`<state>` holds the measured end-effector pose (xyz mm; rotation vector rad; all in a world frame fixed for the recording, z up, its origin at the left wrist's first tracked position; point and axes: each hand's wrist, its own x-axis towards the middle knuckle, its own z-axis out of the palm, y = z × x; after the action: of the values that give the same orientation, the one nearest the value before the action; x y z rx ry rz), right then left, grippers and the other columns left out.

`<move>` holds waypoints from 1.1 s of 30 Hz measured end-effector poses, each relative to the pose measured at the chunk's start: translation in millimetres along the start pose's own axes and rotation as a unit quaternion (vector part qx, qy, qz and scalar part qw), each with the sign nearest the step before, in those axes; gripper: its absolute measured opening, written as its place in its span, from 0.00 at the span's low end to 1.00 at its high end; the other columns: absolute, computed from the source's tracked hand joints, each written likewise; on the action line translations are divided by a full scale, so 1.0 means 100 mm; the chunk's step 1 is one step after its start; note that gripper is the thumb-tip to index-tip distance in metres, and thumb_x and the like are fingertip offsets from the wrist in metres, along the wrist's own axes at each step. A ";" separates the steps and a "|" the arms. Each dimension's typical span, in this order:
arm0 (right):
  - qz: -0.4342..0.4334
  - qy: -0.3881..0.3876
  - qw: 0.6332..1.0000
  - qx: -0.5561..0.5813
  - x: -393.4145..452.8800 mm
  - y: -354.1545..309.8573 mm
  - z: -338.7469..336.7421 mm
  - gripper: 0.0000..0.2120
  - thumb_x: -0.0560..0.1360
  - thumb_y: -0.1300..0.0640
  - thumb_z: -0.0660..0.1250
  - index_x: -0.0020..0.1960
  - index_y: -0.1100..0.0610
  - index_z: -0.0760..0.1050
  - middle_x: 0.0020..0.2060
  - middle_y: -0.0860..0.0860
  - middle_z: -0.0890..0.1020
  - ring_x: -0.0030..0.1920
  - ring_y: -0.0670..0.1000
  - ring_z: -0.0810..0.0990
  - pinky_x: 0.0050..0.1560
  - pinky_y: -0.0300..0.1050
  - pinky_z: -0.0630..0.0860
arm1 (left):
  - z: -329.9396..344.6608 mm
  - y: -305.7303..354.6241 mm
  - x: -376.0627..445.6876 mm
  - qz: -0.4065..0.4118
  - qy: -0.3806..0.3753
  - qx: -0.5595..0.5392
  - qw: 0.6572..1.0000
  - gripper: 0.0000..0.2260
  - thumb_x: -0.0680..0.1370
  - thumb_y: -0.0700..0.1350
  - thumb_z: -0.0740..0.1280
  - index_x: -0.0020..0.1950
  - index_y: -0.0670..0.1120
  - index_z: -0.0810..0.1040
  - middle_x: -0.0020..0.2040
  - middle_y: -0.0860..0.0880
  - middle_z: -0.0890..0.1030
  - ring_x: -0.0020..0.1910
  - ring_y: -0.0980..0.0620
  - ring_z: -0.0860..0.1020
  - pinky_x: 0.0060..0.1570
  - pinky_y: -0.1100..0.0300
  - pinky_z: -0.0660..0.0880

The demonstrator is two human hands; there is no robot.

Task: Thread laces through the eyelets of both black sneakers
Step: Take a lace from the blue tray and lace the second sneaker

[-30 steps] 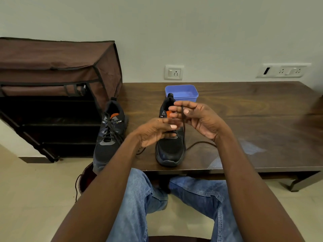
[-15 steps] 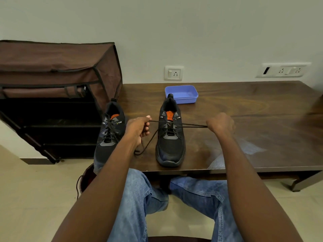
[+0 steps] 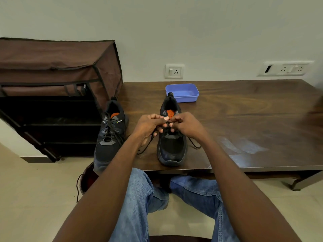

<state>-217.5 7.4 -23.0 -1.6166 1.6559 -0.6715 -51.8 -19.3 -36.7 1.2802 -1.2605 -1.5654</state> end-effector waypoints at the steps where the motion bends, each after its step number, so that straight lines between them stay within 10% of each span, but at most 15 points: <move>1: 0.022 0.018 1.000 -0.003 0.02 0.02 -0.01 0.07 0.78 0.62 0.66 0.46 0.56 0.82 0.40 0.53 0.84 0.42 0.50 0.81 0.48 0.51 0.80 | -0.02 -0.01 0.01 -0.004 0.011 0.001 1.000 0.06 0.77 0.42 0.73 0.48 0.40 0.79 0.32 0.49 0.82 0.25 0.57 0.74 0.22 0.66 0.65; 7: 0.141 0.189 0.966 -0.110 0.01 0.17 -0.12 0.10 0.74 0.62 0.62 0.34 0.59 0.72 0.31 0.52 0.76 0.35 0.54 0.75 0.34 0.49 0.71 | -0.10 -0.04 0.05 -0.033 0.048 -0.017 0.998 0.01 0.78 0.38 0.70 0.47 0.42 0.80 0.36 0.47 0.83 0.29 0.56 0.78 0.27 0.66 0.71; 14: 0.048 0.182 0.956 -0.223 0.02 0.17 -0.03 0.07 0.75 0.59 0.67 0.51 0.54 0.81 0.49 0.53 0.82 0.54 0.55 0.78 0.59 0.53 0.75 | 0.00 -0.07 0.01 -0.008 0.034 -0.040 0.999 0.03 0.80 0.37 0.68 0.51 0.38 0.76 0.39 0.42 0.84 0.32 0.53 0.83 0.31 0.64 0.79; 17: -0.034 0.139 0.988 -0.059 0.03 0.04 0.05 0.14 0.76 0.60 0.71 0.61 0.53 0.82 0.56 0.50 0.82 0.54 0.48 0.78 0.52 0.41 0.74 | 0.05 -0.07 0.00 0.014 0.054 0.005 0.998 0.05 0.78 0.40 0.71 0.47 0.39 0.79 0.34 0.46 0.82 0.26 0.57 0.77 0.23 0.66 0.71; 25: -0.007 0.116 0.990 0.082 0.11 0.03 0.19 0.06 0.77 0.61 0.70 0.50 0.53 0.84 0.48 0.49 0.84 0.51 0.46 0.81 0.49 0.38 0.76 | 0.10 -0.08 0.01 0.032 0.102 0.030 0.994 0.08 0.77 0.42 0.73 0.39 0.41 0.81 0.25 0.52 0.75 0.22 0.59 0.68 0.20 0.68 0.63; 33: -0.006 0.201 0.968 -0.153 0.15 0.09 0.23 0.08 0.76 0.63 0.64 0.42 0.56 0.82 0.37 0.51 0.81 0.40 0.50 0.79 0.43 0.46 0.75 | 0.17 -0.13 0.07 0.058 0.152 0.019 0.987 0.06 0.78 0.40 0.70 0.43 0.39 0.84 0.35 0.48 0.83 0.29 0.60 0.79 0.29 0.71 0.74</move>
<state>-204.0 -4.5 -46.1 -1.7900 2.1292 -0.8236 -69.7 -18.5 -50.5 1.3829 -1.1520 -1.2159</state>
